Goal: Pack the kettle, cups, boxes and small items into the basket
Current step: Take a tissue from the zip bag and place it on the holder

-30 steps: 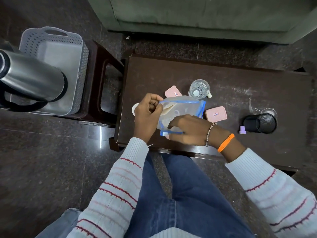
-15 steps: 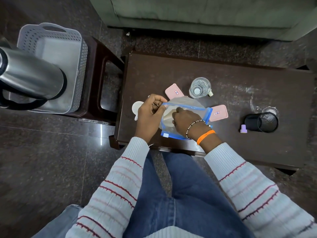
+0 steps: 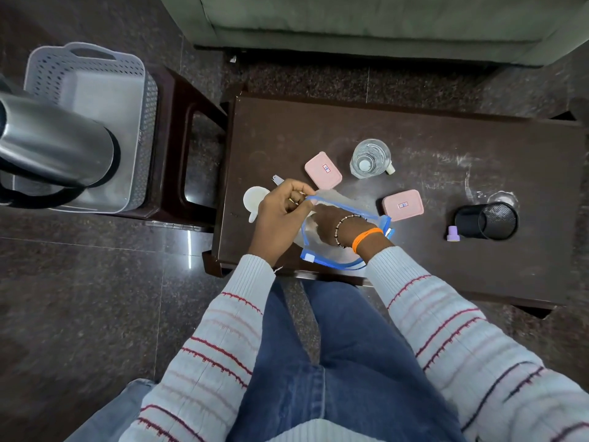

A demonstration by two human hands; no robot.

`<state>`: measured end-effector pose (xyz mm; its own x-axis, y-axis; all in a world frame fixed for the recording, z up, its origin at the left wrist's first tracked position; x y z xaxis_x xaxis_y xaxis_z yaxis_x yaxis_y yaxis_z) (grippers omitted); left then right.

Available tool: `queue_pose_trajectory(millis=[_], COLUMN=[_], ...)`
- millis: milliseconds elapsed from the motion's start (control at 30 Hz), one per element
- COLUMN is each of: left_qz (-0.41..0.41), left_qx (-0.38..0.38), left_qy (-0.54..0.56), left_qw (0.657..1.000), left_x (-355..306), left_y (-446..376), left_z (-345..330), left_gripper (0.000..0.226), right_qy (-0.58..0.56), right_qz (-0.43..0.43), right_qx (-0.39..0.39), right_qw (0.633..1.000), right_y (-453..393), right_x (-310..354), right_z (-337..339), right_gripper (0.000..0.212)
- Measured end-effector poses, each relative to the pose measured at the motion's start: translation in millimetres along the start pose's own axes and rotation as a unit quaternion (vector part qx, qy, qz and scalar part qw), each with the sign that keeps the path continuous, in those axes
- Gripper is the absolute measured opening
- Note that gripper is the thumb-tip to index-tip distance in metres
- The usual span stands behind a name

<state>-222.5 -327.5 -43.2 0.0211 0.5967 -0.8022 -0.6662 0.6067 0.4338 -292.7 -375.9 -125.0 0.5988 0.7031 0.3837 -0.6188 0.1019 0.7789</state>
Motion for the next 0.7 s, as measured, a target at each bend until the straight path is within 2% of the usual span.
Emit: queue_pose_trajectory(millis=[67, 167, 267, 333, 400, 500, 533, 633, 700], left_qz=[0.011, 0.034, 0.035, 0.020, 0.010, 0.002, 0.005, -0.008, -0.046], left_qx=[-0.019, -0.042, -0.029, -0.032, -0.046, -0.051, -0.050, -0.033, -0.001], left_qy=[-0.032, -0.054, -0.089, -0.120, -0.154, -0.161, -0.162, -0.188, -0.196], left_qw=[0.999, 0.997, 0.995, 0.992, 0.987, 0.986, 0.986, 0.982, 0.979], left_x=[3.9, 10.1, 8.2, 2.4, -2.9, -7.1, -7.9, -13.4, -22.9], left_y=[-0.3, 0.9, 0.8, -1.0, -1.9, -0.5, 0.8, 3.5, 5.1], left_z=[3.4, 11.2, 11.9, 12.8, 15.1, 14.6, 13.9, 8.5, 1.5], left_gripper=[0.024, 0.026, 0.028, 0.031, 0.031, 0.028, 0.027, 0.028, 0.041], right_qy=[-0.059, -0.073, -0.139, -0.256, -0.408, -0.636, -0.677, -0.728, -0.745], right_qz=[0.019, 0.091, 0.152, 0.187, 0.187, 0.136, 0.111, 0.056, 0.035], right_qx=[-0.028, -0.095, -0.198, -0.264, -0.303, -0.295, -0.273, -0.212, -0.192], right_qw=[0.998, 0.989, 0.958, 0.911, 0.840, 0.700, 0.674, 0.649, 0.638], right_y=[10.2, 39.9, 76.4, 100.3, 115.7, 120.4, 117.6, 107.0, 102.2], right_x=[2.6, 17.2, 19.8, 15.3, 1.2, -27.5, -35.1, -50.5, -55.7], right_z=[10.5, 31.9, 57.5, 78.9, 93.7, 92.5, 86.6, 72.6, 66.6], right_gripper=[0.029, 0.028, 0.023, 0.020, 0.020, 0.024, 0.035, 0.068, 0.074])
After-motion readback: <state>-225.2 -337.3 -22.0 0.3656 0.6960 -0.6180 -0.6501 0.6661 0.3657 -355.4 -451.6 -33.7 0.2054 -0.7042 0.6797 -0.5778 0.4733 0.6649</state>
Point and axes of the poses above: each hand's wrist, its own y-axis away from the middle knuckle, its own z-axis out of the back of the hand, x = y × z, the point moved 10 cm from there along -y, towards the middle knuckle, and after that the axes turned 11 degrees about -y, right-handed, at the moved point
